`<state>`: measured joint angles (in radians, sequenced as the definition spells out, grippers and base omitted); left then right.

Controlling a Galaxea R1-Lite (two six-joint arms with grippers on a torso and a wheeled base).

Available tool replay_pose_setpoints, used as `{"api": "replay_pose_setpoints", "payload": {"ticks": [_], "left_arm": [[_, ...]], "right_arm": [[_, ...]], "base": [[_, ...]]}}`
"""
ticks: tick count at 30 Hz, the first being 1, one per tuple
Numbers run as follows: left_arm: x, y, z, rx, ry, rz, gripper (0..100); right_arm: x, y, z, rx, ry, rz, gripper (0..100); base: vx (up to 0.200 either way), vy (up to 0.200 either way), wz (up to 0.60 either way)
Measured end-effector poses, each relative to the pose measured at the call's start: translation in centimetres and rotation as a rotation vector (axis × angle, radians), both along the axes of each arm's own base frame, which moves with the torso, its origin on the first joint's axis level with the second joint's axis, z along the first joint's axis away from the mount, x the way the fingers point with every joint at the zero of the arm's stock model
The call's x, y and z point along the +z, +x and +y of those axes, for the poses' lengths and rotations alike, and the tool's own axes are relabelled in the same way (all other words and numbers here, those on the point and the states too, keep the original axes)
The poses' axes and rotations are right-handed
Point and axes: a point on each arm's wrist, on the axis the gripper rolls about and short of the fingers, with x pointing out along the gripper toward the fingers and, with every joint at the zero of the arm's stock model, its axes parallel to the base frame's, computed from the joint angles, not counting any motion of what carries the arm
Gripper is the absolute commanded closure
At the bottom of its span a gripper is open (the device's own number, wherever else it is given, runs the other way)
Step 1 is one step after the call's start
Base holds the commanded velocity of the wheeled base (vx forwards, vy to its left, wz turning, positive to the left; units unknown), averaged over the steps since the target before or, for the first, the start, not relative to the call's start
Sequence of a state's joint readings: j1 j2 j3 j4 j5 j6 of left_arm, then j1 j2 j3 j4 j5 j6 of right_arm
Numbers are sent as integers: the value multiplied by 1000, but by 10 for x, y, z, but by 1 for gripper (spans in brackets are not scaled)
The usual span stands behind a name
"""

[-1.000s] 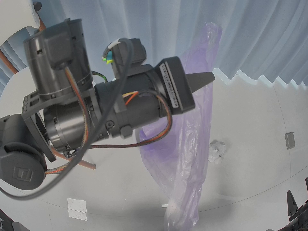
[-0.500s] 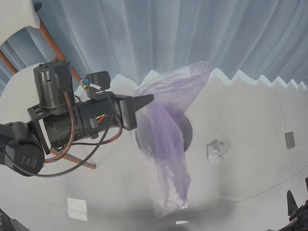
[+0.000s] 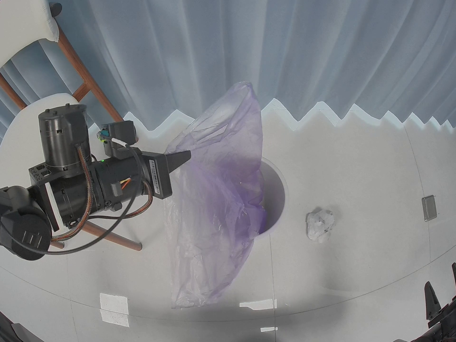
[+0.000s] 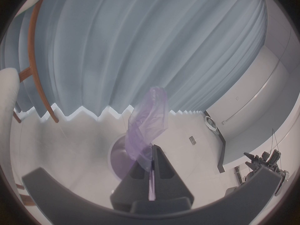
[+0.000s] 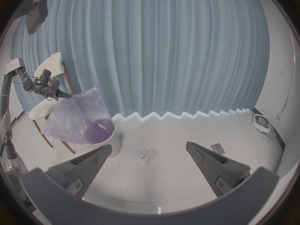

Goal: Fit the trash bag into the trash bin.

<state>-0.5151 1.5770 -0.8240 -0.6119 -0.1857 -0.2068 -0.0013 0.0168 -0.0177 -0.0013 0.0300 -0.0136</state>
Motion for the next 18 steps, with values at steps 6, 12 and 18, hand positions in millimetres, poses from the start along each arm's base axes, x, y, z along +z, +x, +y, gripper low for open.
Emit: {"api": "replay_pose_setpoints", "payload": {"ticks": [6, 12, 18], "left_arm": [[0, -1, 0, -1, 37, 45, 100], [-1, -4, 2, -2, 37, 51, 100], [2, -11, 4, -8, 32, 42, 100]], "right_arm": [[0, 0, 0, 4, 3, 1, 0], [0, 0, 0, 1, 7, 2, 0], [0, 0, 0, -6, 7, 3, 0]], "base": [[200, 0, 0], [200, 0, 0], [200, 0, 0]]}}
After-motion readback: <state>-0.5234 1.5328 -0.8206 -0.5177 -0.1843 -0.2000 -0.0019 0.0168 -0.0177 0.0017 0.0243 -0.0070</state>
